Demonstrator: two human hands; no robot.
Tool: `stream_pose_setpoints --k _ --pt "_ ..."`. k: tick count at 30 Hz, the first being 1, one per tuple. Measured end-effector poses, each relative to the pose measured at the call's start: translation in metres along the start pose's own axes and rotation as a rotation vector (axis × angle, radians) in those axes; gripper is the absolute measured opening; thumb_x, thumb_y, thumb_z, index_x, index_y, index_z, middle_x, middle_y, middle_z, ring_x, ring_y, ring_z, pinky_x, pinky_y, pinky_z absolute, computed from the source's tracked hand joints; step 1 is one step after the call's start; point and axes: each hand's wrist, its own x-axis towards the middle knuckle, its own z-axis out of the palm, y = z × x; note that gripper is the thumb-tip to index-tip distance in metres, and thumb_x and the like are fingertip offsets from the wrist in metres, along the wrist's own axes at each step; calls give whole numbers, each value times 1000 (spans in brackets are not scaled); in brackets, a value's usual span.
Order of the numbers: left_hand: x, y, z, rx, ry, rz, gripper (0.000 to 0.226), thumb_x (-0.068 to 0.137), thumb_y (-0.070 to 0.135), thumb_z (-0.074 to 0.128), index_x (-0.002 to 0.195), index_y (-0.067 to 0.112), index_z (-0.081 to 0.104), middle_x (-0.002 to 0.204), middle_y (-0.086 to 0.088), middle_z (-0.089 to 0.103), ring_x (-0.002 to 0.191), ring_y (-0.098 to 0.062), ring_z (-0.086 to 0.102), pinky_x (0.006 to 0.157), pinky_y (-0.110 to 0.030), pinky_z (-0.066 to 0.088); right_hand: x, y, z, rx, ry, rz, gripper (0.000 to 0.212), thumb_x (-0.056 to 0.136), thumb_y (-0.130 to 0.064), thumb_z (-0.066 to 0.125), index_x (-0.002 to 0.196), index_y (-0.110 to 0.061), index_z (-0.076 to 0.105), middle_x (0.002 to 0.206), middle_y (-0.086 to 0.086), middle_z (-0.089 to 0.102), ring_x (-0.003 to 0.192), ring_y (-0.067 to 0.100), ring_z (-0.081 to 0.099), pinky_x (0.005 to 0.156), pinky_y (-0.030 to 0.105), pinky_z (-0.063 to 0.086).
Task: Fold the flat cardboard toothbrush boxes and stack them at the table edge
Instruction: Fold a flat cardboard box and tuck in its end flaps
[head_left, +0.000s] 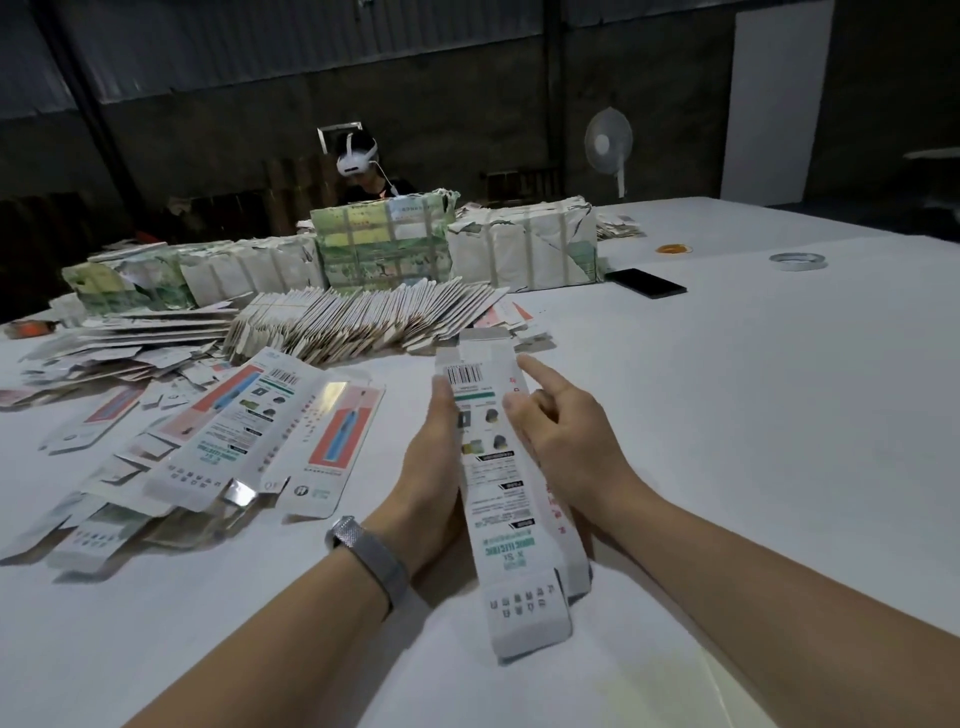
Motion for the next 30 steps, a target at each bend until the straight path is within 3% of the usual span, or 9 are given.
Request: stream_pose_setpoints --k 3,10,15,19,24,28,30 --pt "0 1 -3 -10 20 10 66 100 65 24 95 28 78 89 -12 79 73 -29 77 52 -32 59 -4 -4 6 -67 -39 -23 68 92 -44 57 154 -31 34 101 -10 76 83 8 74 77 39 62" --pt "3 0 -6 -37 36 61 69 102 60 27 70 33 81 79 -7 79 65 -24 76 47 -28 56 -6 -5 11 -123 -87 -37 80 85 -55 52 157 -35 24 108 -16 74 86 4 72 79 37 61" --pt "9 -5 -5 13 64 85 59 102 60 28 92 24 75 84 -10 79 70 -25 77 52 -31 60 -6 -5 12 -128 -131 -16 86 83 -60 50 159 -36 16 111 -13 72 88 6 72 82 40 60" --pt "13 -9 -5 81 58 141 54 103 58 28 99 29 72 85 -8 79 75 -26 77 63 -35 63 -5 -2 11 -80 -184 -27 79 87 -55 48 158 -40 15 108 -9 75 87 11 74 82 44 60" --pt "16 -12 -9 88 18 148 50 104 55 33 120 20 65 87 -7 78 74 -23 77 54 -27 58 -2 3 12 85 -230 -33 63 92 -44 49 152 -48 28 113 -12 73 97 15 73 86 43 59" --pt "20 -16 -10 111 14 171 52 102 59 33 120 21 64 93 -8 78 82 -25 77 60 -29 59 0 4 11 148 -235 -30 48 92 -38 47 124 -73 41 117 -11 72 102 18 71 90 47 57" --pt "19 -16 -10 99 1 163 50 103 58 32 117 24 66 93 -6 78 84 -24 77 62 -28 59 0 3 10 178 -237 -21 51 93 -34 45 136 -60 40 120 -7 72 104 19 71 88 42 57"
